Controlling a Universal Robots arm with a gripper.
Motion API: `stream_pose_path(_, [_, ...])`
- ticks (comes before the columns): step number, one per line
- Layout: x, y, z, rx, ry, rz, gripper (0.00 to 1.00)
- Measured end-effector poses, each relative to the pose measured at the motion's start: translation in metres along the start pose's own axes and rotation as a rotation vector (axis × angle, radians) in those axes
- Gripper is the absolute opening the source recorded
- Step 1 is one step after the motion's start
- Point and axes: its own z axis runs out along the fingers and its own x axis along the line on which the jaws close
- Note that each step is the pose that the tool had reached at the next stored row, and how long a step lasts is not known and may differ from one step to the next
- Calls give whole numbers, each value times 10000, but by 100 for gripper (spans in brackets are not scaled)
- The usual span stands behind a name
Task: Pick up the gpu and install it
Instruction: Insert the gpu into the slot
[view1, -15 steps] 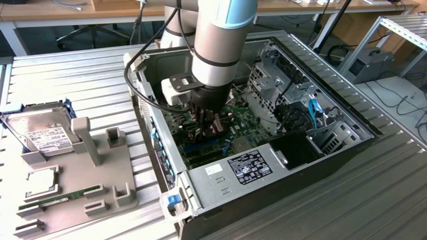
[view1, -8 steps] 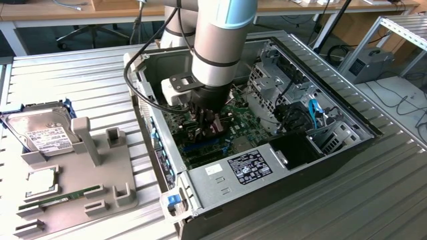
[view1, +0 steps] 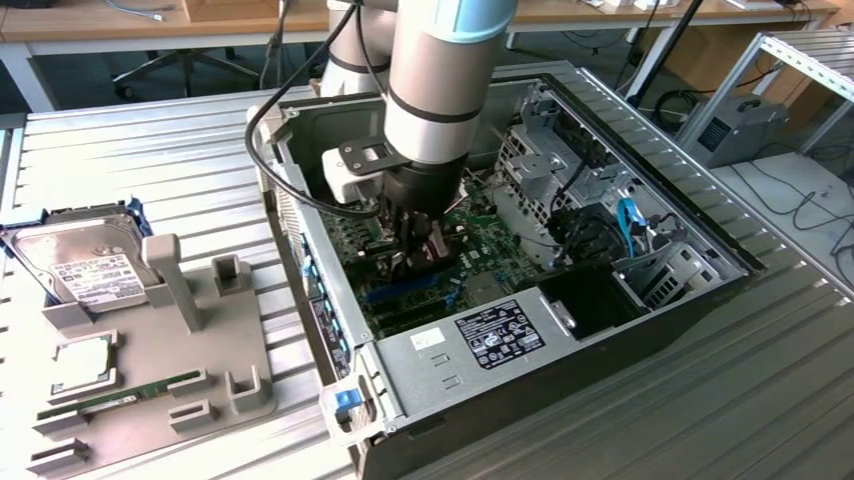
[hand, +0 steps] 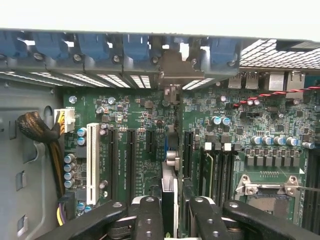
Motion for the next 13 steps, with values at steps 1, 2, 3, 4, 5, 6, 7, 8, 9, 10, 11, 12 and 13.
stream_pose_path(1, [0,0,-10,2,0,0,26])
stream_pose_path(2, [1,0,-19,5,-1,-1,26])
stream_pose_path(3, [1,0,-24,6,-1,-1,26])
stream_pose_path(4, [1,0,-24,8,-6,-1,26])
stream_pose_path(5, [1,0,-24,8,-8,-1,26])
stream_pose_path(6, [23,1,-26,7,-5,138,26])
stream_pose_path(7, [34,2,-26,8,-6,169,26])
stream_pose_path(8, [40,2,-26,8,-6,181,26])
stream_pose_path(9, [49,2,-26,7,-5,193,26])
stream_pose_path(10, [53,3,-26,8,-6,198,26])
stream_pose_path(11, [54,3,-26,7,-6,200,26])
stream_pose_path(12, [54,3,-26,8,-6,202,26])
stream_pose_path(13, [54,2,-25,8,-6,209,26])
